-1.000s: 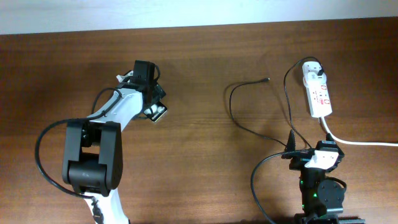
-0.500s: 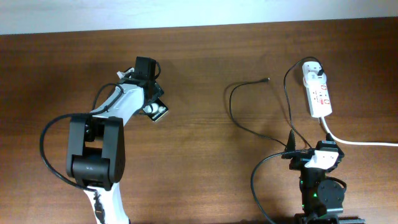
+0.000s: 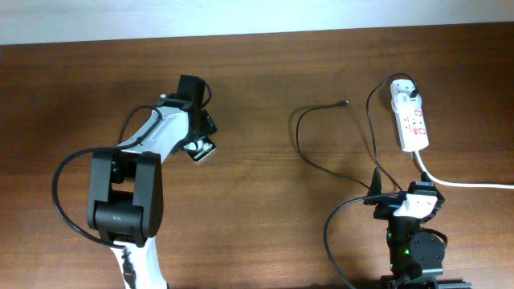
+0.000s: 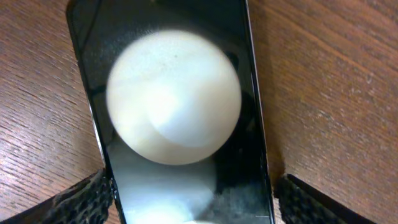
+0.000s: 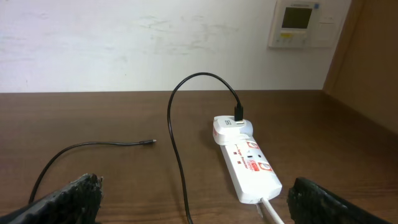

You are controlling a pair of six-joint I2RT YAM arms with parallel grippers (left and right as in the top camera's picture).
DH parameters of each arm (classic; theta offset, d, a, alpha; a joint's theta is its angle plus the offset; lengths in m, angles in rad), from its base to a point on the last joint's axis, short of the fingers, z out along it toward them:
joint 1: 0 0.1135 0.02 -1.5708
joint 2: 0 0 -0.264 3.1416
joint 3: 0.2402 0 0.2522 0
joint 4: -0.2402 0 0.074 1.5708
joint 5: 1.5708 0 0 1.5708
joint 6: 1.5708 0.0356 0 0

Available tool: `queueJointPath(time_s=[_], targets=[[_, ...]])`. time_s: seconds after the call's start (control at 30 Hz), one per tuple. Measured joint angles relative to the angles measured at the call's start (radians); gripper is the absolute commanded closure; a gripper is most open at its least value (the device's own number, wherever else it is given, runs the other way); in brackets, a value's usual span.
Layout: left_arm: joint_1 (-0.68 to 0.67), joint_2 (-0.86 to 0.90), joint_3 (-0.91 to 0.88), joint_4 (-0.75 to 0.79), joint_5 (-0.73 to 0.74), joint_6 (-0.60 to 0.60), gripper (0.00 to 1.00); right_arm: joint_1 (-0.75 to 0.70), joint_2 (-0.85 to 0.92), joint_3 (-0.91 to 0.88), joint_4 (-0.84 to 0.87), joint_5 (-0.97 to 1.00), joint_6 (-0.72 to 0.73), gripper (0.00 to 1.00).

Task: Plug charger to phone and switch on socket
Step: 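Close the left gripper on the phone's long edges and lift it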

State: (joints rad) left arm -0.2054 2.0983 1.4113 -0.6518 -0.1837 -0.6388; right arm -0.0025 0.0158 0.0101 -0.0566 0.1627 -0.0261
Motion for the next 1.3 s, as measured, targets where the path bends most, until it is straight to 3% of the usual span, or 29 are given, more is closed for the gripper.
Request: queueJointPath(time_s=[0.07, 0.2, 0.23, 0.27, 0.3, 0.5, 0.73, 0.9, 1.0, 1.03, 1.2, 1.3], targets=[[-0.002, 0.0, 0.002, -0.014, 0.014, 0.011, 0.33, 0.0, 0.0, 0.0, 0.0, 0.0, 0.0, 0.01], [-0.005, -0.002, 0.003, -0.022, 0.039, 0.09, 0.29, 0.0, 0.0, 0.0, 0.0, 0.0, 0.0, 0.01], [-0.008, -0.003, 0.003, -0.021, 0.05, 0.134, 0.25, 0.0, 0.0, 0.0, 0.0, 0.0, 0.0, 0.01], [-0.012, -0.003, 0.003, -0.022, 0.063, 0.177, 0.04, 0.0, 0.0, 0.0, 0.0, 0.0, 0.0, 0.01], [-0.017, -0.004, 0.003, -0.022, 0.072, 0.214, 0.01, 0.0, 0.0, 0.0, 0.0, 0.0, 0.001, 0.01], [-0.031, -0.004, 0.003, -0.027, 0.085, 0.24, 0.01, 0.0, 0.0, 0.0, 0.0, 0.0, 0.0, 0.01], [-0.036, -0.005, 0.002, -0.019, 0.062, 0.165, 0.0, 0.0, 0.0, 0.0, 0.0, 0.0, 0.0, 0.01], [-0.04, -0.006, -0.002, 0.002, 0.043, 0.144, 0.07, 0.0, 0.0, 0.0, 0.0, 0.0, 0.0, 0.01], [-0.041, -0.006, -0.003, 0.008, 0.042, 0.149, 0.05, 0.0, 0.0, 0.0, 0.0, 0.0, 0.0, 0.01], [-0.041, -0.006, -0.003, 0.009, 0.042, 0.153, 0.0, 0.0, 0.0, 0.0, 0.0, 0.0, 0.0, 0.01], [-0.037, -0.005, -0.008, 0.048, 0.031, 0.171, 0.0, 0.0, 0.0, 0.0, 0.0, 0.0, 0.0, 0.01], [-0.037, -0.005, -0.01, 0.051, 0.031, 0.175, 0.05, 0.0, 0.0, 0.0, 0.0, 0.0, 0.0, 0.01]])
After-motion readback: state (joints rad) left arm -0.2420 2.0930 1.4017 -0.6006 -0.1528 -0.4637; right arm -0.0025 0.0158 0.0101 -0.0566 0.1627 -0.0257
